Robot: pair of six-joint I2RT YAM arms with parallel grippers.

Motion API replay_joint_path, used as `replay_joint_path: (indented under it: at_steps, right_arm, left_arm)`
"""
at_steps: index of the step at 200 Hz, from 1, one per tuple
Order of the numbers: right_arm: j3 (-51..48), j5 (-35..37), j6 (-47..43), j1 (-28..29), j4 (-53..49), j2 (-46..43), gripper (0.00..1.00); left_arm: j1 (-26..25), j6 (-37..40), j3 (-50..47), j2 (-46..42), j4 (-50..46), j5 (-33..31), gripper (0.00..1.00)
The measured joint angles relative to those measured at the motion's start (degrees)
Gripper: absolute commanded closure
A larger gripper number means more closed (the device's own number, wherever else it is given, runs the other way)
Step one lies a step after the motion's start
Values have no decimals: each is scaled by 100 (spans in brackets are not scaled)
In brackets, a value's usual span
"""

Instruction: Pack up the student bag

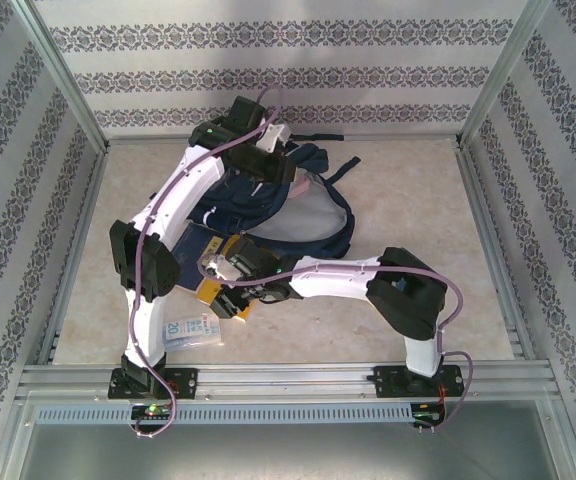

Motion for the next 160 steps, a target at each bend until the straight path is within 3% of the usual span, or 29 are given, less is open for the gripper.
replay_joint_path:
  at_steps: [49, 90, 160]
  right_arm:
    - [470, -791, 1272, -66, -905, 439, 54]
    - [601, -1362, 2068, -175, -1266, 828, 54]
    - [1097, -1569, 2551, -208, -1493, 1213, 65]
  left_arm:
    - [2, -76, -190, -2, 164, 0, 96]
    - [2, -87, -188, 37, 181, 42, 97]
    - [9, -149, -188, 90, 210, 175, 99]
